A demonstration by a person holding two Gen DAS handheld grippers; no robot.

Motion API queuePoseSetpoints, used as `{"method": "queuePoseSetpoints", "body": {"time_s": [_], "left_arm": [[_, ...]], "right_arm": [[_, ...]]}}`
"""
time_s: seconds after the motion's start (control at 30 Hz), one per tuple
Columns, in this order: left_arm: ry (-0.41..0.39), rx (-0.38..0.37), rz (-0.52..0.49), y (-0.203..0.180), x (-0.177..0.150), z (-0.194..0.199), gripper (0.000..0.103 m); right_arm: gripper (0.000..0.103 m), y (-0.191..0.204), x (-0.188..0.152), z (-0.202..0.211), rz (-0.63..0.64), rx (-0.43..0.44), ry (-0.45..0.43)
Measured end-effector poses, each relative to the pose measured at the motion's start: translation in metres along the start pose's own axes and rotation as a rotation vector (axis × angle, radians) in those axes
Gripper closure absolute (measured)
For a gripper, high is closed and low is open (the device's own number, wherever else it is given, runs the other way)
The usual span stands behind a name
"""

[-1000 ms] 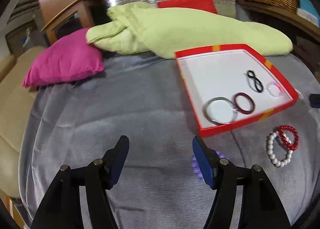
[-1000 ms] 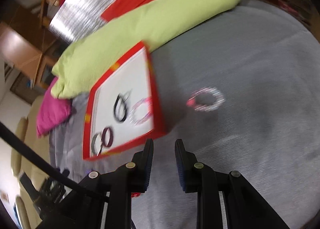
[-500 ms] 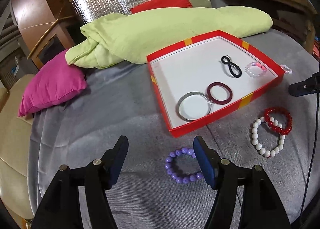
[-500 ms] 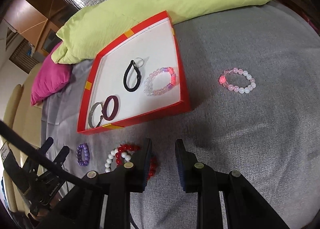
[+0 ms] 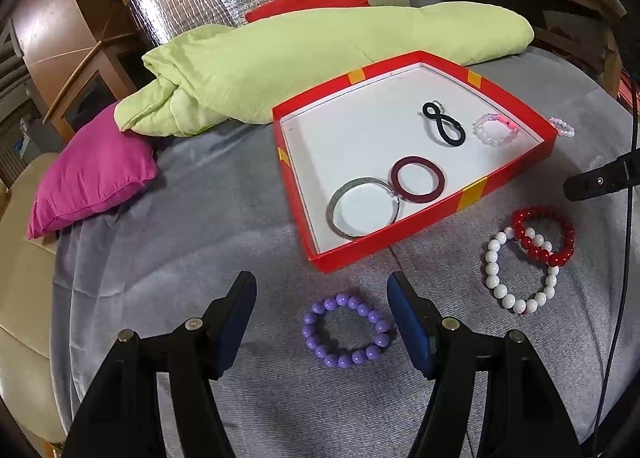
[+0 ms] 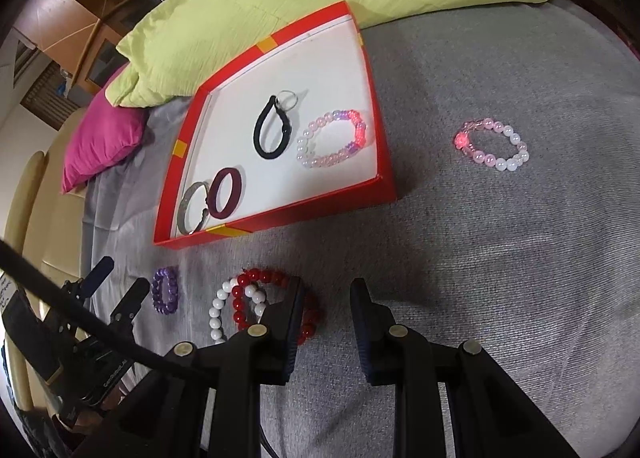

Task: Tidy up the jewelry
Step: 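Move both tools back toward the white and red bead bracelets, then grasp the red bead bracelet with the right tool while the left tool grasps the white bead bracelet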

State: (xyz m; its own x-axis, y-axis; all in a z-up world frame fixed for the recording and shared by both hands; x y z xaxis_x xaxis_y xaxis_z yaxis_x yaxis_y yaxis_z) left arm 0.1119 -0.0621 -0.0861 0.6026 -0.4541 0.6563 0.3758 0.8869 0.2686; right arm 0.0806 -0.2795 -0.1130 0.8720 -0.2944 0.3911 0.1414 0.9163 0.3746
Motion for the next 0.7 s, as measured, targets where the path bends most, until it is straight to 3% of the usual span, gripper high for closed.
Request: {"method": "queuePoseSetpoints", "body": {"time_s": [0.1,0.47,0.7], "left_arm": [[0.009,-0.024,0.002,-0.004,0.001,-0.002,0.034],[0.080,-0.278,0.050,-0.036,0.001,-0.004,0.034],[0.107,-0.285,0.020,-0.054,0.001,-0.013,0.034]], "right_arm": [[0.077,0.002,-0.001,-0.002,0.012,0.005,0.012],[0.073,0.011,-0.005,-0.008,0.039,0.026,0.034],[0.072,0.018,-0.008,-0.017,0.077,0.003,0.052]]}}
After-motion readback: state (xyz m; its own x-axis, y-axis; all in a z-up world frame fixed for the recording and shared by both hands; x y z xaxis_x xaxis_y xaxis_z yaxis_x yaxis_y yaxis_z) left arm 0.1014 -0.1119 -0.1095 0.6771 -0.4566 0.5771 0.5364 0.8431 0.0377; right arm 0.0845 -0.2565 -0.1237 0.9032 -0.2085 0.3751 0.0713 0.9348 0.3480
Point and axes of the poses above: each gripper's, at about its wrist camera, not at the fingertips, and z roughly against the way its jaws point, y to its left, x to its top, the point moved 4 cm from there along -z, roughly the way its jaws point, and after that the axes turned 3 degrees about z, right-handed, at the moved point
